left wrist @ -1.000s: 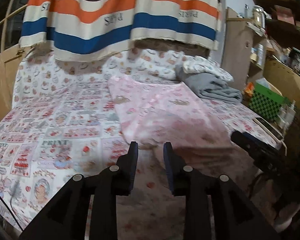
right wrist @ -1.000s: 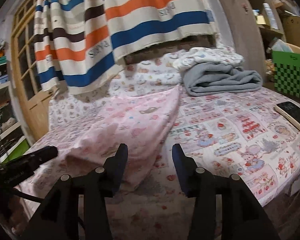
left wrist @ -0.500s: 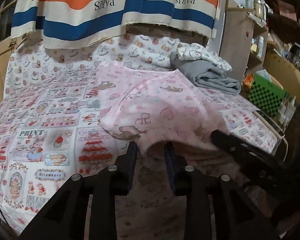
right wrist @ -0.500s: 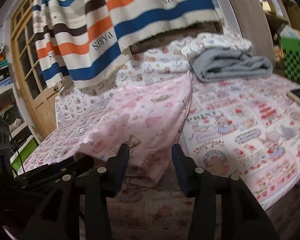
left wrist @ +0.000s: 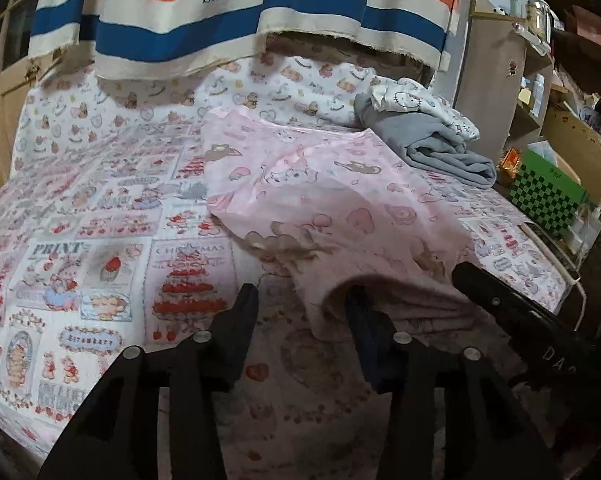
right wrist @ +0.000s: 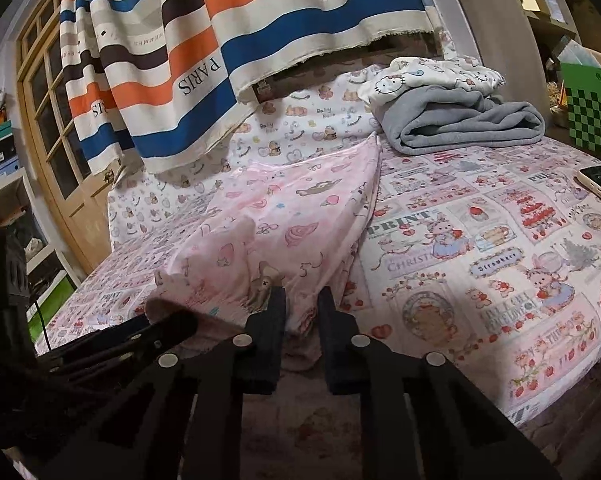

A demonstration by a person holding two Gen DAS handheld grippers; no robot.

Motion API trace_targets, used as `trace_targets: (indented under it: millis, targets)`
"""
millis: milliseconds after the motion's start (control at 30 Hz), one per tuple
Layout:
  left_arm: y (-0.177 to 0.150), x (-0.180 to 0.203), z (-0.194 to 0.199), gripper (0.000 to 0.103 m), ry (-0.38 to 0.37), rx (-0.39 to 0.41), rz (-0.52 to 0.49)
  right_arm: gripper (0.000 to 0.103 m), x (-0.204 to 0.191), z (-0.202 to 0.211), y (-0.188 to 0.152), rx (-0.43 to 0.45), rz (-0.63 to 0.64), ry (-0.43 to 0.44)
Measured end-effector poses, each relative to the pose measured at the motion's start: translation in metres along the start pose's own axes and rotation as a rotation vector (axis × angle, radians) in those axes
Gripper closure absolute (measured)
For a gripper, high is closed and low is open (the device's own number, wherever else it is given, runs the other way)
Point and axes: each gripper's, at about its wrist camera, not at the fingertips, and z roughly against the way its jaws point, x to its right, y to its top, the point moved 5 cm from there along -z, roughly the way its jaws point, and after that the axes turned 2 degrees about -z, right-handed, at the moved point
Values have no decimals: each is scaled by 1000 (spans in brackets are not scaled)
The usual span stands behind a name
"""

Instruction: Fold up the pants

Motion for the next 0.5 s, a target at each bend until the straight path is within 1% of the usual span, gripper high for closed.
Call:
trace_targets:
  millis: [67,100,133,167,200,233,367,500]
  targets:
    - [2,-1,-1,64,29,16,12,88,1,-1,-1,2,-6,4]
    - [5,0,0,67,25,31,25,88,1,-2,-1,3,-7,3]
    - [7,0,-1,79,21,40,25,88,1,-2,-2,6,-8,-1]
    - [8,1,-3,89,17,39,19,88,0,-2,-2,12,-8,-8]
    - [8,2,-5,94,-2,31,19,88,-1,-3,-2,12,-7,-8]
    - [7,1,-5,94,-15,31,29,89,-2,-2,-1,12,-6,-9]
    - [-3,1,8,94,17,71,14,91,-3,4,0,23,10,-1]
    - [-11,0,10,94,30,77,15,91,-3,4,-5,6,19,5]
